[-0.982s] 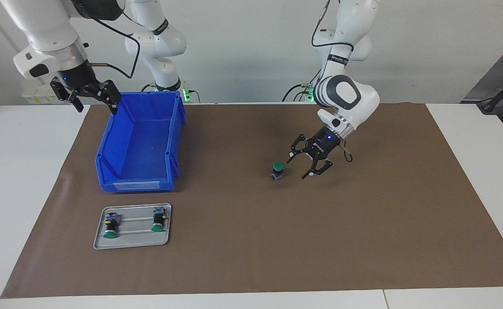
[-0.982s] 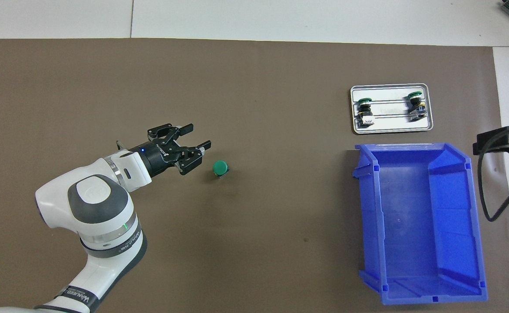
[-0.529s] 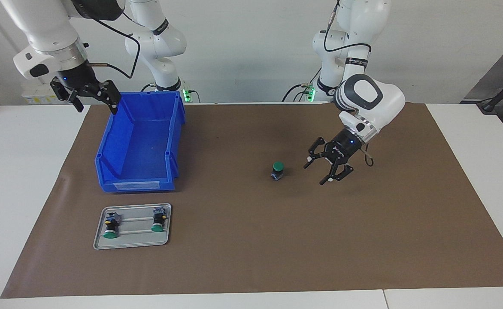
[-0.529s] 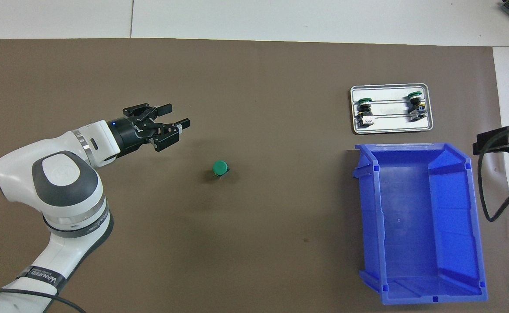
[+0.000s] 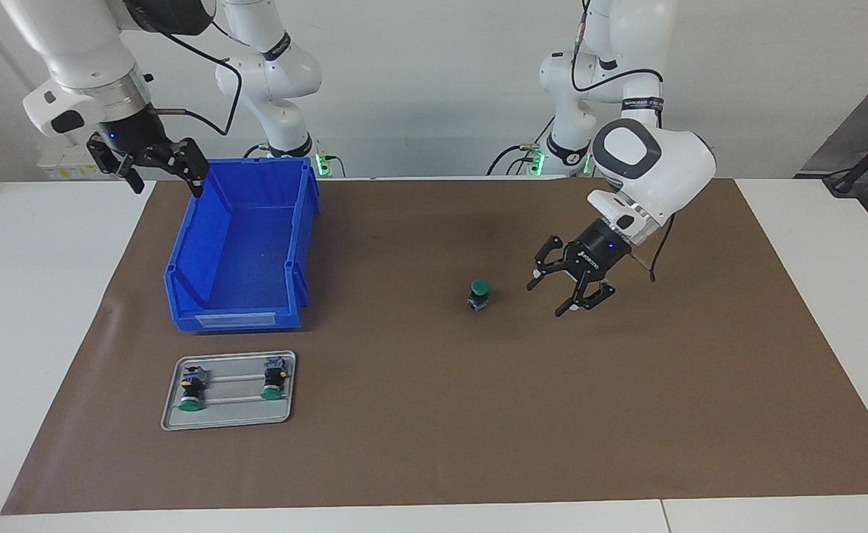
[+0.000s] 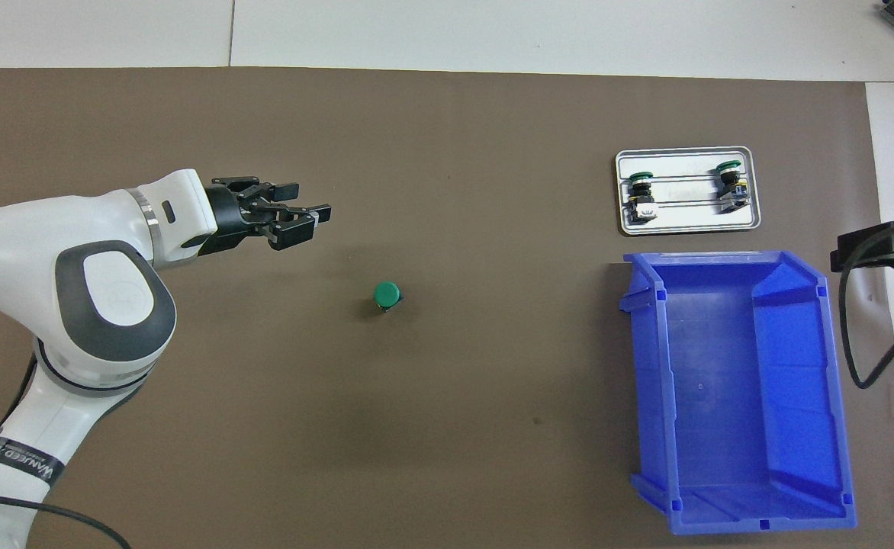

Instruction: Place and press button with both arms

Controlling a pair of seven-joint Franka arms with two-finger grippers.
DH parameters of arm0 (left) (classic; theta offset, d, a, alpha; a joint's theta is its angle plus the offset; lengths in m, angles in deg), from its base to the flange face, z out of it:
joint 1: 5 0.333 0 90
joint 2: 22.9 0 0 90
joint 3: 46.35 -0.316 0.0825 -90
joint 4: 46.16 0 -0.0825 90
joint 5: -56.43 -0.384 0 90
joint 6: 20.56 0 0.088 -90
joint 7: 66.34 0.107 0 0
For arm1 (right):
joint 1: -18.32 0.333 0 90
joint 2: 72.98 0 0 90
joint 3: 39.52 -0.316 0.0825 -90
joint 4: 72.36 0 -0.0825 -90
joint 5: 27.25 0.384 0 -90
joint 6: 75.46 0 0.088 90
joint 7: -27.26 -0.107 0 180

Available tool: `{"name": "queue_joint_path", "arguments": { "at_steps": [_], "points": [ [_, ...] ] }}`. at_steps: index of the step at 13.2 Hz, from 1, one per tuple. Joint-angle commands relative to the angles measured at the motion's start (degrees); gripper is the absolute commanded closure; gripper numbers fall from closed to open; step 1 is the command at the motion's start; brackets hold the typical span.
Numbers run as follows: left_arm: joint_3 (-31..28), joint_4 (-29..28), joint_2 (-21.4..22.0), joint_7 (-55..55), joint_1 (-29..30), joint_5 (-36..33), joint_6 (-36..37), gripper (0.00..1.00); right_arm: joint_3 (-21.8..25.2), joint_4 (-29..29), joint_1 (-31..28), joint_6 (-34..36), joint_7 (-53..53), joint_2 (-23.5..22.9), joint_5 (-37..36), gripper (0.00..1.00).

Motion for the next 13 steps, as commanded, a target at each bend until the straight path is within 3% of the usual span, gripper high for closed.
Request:
{"name": "queue_joint_path", "arguments": {
  "at_steps": [1, 3, 5, 9, 13],
  "points": [
    [-0.3, 3.4, -1.1, -10.5, -1.2, -12.1, 4.5, 0.34, -0.2, -1.9, -0.2, -1.1, 0.5, 1.5, 0.0, 0.0],
    [-0.1, 6.2, -1.9, -19.8, -2.1, -23.7, 8.0, 0.37, -0.2, -1.9, -0.1, -1.2, 0.5, 1.5, 0.0, 0.0],
    [-0.1, 6.5, -2.3, -26.3, -4.8, -29.6, 8.4, 0.43, -0.2, -1.9, -0.1, -1.2, 0.5, 1.5, 0.0, 0.0],
    [-0.1, 5.9, -2.2, -39.1, -9.2, -40.9, 10.3, 1.0, -0.2, -1.9, -0.1, -1.2, 0.5, 1.5, 0.0, 0.0],
    [-0.1, 4.3, -2.2, -43.8, -12.8, -47.0, 11.3, 1.0, -0.2, -1.9, -0.2, -1.1, 0.5, 1.5, 0.0, 0.0]
  ]
}}
